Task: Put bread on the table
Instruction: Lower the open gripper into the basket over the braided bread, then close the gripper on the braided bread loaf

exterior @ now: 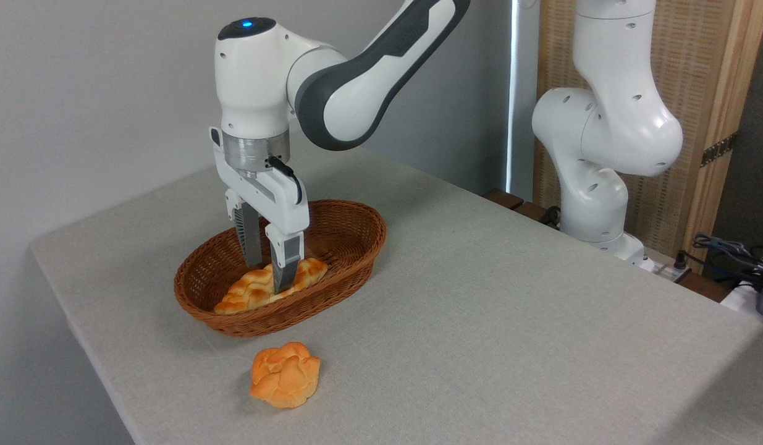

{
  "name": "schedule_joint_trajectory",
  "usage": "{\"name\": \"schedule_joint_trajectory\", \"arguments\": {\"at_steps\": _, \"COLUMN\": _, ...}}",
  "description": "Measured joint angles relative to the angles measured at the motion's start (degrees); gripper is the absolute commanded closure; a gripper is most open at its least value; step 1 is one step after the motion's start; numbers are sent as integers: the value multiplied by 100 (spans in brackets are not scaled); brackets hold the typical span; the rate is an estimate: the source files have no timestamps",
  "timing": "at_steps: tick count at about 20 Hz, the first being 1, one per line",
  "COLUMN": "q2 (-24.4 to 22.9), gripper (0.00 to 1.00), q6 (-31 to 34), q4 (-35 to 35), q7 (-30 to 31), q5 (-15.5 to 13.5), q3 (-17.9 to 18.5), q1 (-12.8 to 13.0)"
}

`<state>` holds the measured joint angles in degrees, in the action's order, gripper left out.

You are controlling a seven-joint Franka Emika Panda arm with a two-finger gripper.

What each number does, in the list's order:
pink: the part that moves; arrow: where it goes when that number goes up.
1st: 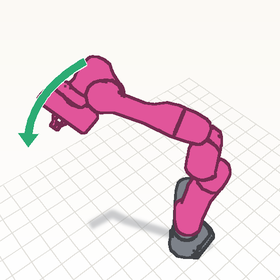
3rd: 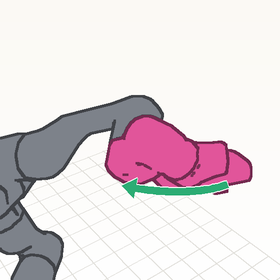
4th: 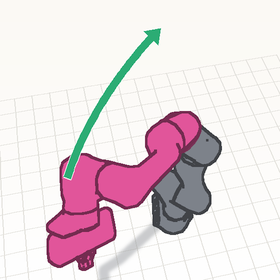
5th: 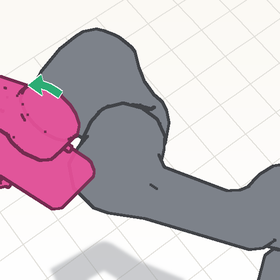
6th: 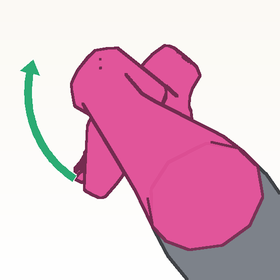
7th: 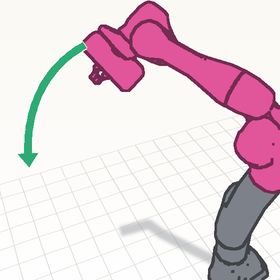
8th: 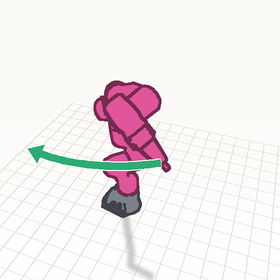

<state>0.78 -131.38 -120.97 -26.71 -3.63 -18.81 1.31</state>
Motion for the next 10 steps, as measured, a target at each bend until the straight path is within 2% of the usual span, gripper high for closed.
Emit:
{"name": "schedule_joint_trajectory", "arguments": {"at_steps": 2, "q2": 0, "gripper": 0, "q6": -4, "q4": -8, "q7": -1, "q5": 286, "q3": -23, "q1": 0}}
{"name": "schedule_joint_trajectory", "arguments": {"at_steps": 3, "q2": 0, "gripper": 0, "q6": -4, "q4": -10, "q7": 0, "q5": 537, "q3": -36, "q1": 0}}
{"name": "schedule_joint_trajectory", "arguments": {"at_steps": 5, "q2": 0, "gripper": 0, "q6": -4, "q4": -20, "q7": 0, "q5": 784, "q3": -44, "q1": 0}}
{"name": "schedule_joint_trajectory", "arguments": {"at_steps": 10, "q2": 0, "gripper": 0, "q6": -4, "q4": -51, "q7": -31, "q5": 947, "q3": -46, "q1": 0}}
